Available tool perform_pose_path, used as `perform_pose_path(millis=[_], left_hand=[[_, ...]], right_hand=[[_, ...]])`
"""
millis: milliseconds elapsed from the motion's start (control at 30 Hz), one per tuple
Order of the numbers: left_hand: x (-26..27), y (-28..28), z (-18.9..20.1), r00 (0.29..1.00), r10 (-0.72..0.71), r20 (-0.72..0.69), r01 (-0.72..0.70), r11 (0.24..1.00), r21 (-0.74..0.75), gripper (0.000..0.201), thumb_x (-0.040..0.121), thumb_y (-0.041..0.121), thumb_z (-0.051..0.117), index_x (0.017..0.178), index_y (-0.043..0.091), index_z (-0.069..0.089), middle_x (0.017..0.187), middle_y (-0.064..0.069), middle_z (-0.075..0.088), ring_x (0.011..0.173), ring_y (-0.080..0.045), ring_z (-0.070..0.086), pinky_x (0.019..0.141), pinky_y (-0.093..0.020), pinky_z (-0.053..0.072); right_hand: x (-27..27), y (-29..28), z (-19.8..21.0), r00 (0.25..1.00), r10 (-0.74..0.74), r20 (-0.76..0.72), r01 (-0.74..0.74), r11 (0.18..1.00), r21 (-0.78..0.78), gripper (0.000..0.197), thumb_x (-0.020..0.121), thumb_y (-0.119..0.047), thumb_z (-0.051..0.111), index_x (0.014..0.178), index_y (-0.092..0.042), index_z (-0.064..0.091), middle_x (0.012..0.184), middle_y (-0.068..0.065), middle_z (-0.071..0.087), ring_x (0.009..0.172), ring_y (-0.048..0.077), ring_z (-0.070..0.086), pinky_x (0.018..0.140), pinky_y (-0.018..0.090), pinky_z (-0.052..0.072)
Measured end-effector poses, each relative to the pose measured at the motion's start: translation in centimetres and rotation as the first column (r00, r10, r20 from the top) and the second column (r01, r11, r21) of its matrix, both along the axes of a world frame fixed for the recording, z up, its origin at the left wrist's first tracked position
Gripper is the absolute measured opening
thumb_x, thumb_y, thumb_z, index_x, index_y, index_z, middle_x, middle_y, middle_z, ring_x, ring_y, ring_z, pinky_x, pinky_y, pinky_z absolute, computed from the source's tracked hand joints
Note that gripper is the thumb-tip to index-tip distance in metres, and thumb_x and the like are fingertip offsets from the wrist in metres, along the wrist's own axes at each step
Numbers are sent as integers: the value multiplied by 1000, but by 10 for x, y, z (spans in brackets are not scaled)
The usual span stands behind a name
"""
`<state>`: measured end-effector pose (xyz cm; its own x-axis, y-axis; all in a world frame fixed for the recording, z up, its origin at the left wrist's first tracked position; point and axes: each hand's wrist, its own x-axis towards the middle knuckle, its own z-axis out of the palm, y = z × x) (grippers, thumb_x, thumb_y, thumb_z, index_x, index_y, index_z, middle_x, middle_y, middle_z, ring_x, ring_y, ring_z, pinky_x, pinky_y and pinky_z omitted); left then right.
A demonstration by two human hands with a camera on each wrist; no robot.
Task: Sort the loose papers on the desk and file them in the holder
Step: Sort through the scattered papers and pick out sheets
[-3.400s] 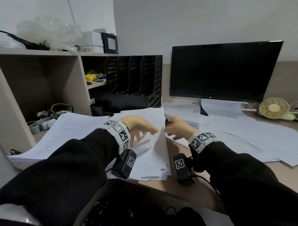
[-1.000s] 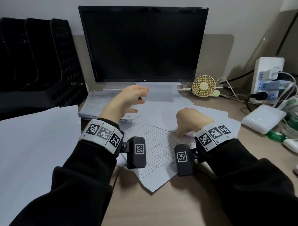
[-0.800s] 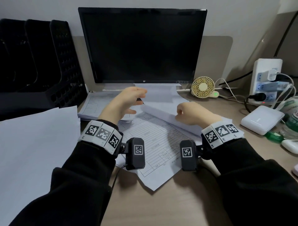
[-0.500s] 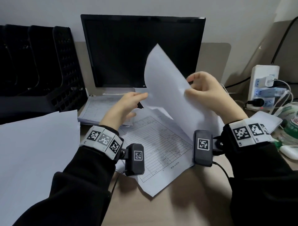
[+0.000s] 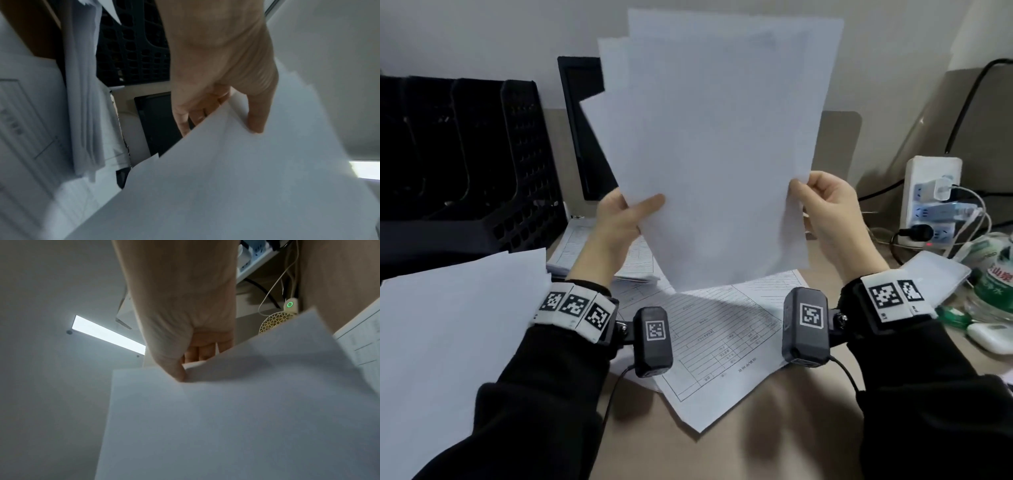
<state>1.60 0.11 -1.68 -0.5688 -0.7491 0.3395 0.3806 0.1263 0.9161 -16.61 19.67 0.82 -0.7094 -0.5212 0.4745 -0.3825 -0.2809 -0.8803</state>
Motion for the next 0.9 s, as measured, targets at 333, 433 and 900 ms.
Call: perform_pose_path(millis=[333, 433, 900], left_hand=[[7, 12, 19, 982, 189, -18, -187, 946, -264, 34, 65, 19, 86, 72, -5, 62, 78, -8, 72, 72, -19, 66, 69, -32, 55], [14, 18, 28, 978, 206, -10, -202, 944, -261, 60, 64, 39, 85, 73, -13, 55, 77, -15, 65, 70, -22, 60, 67, -35, 49], [138, 24, 85, 877, 448, 174, -278, 769, -575, 76, 74, 61, 65, 56, -7, 37, 59, -7, 34, 55, -19, 28, 54, -31, 21]], right_hand=[[0, -12, -16, 997, -75, 15, 74, 997, 32, 8, 85, -1, 61, 91, -7, 61, 79, 3, 66, 63, 7, 59, 57, 19, 49], [6, -13, -14, 999, -51, 0, 51, 998, 43, 13, 85, -11, 63, 87, 2, 63, 79, 7, 65, 67, 15, 57, 60, 27, 46], [94, -29, 6, 996, 79, 46, -81, 996, 29, 39, 97, -23, 48, 60, -16, 36, 50, -4, 34, 43, 7, 30, 41, 21, 22]])
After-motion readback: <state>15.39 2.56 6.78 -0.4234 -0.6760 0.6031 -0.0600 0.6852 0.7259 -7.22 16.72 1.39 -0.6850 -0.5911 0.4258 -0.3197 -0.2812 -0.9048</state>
